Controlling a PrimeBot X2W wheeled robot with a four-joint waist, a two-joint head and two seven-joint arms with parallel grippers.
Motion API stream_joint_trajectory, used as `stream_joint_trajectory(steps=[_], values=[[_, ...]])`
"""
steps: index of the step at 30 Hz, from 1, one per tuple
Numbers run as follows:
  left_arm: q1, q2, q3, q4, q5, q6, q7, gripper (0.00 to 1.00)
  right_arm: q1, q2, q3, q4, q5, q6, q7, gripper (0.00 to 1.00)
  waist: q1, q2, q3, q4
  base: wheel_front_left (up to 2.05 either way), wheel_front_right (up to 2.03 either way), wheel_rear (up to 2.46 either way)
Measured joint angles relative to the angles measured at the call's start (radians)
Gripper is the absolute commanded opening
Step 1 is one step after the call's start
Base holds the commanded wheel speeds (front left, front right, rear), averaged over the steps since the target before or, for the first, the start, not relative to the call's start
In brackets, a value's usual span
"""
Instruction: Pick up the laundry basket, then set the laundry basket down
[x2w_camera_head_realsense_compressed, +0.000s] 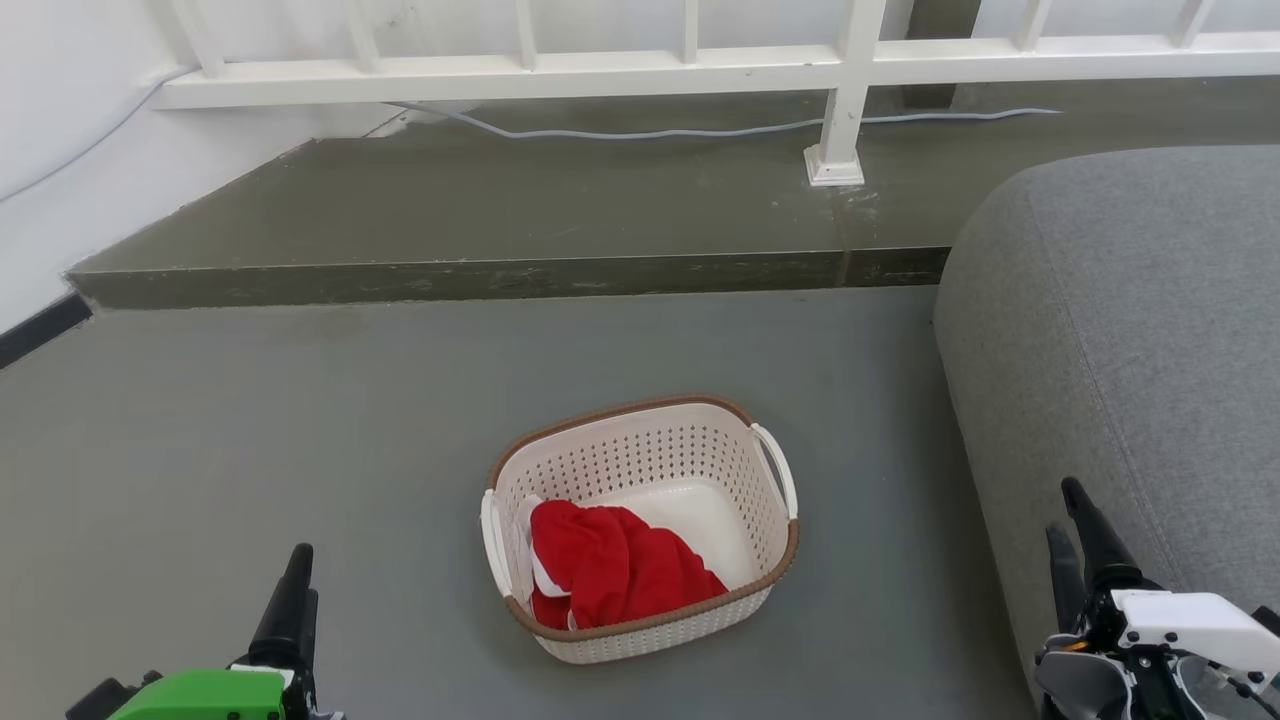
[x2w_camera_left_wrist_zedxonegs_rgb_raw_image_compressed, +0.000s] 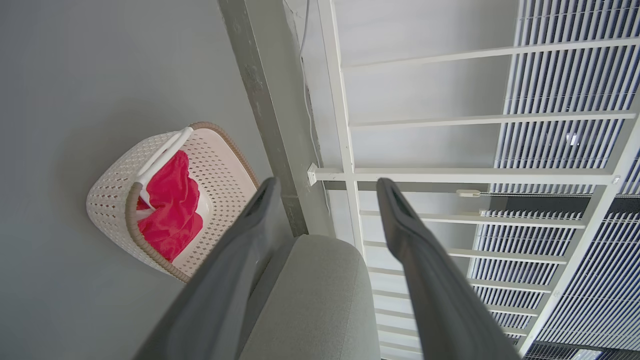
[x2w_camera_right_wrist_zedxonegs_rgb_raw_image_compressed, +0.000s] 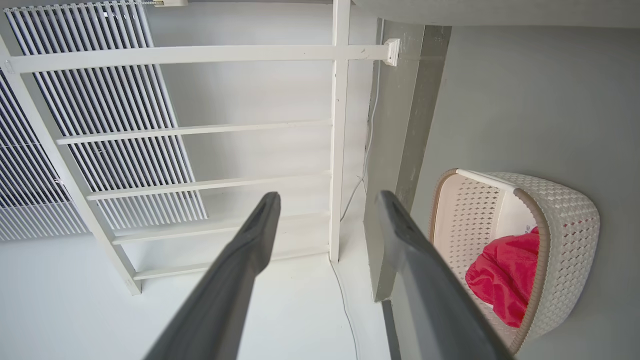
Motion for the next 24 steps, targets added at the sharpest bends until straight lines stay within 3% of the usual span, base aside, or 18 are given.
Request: stream_joint_trajectory(steps=[12, 24], values=[[0.0, 0.002, -0.008, -0.067, 0.191, 0.01, -0.036, 1.0, -0.003, -0.003, 0.029, -0.056, -0.164, -0.011, -0.037, 1.0, 0.0, 0.0, 0.008, 0.001, 0.0, 0.0, 0.0], [0.0, 0.011, -0.049, -0.138, 0.446, 0.044, -0.081, 1.0, -0.006, -0.009, 0.084, -0.112, -0.414, -0.05, -0.082, 1.0, 0.0, 0.0, 0.035, 0.004, 0.0, 0.0, 0.0]])
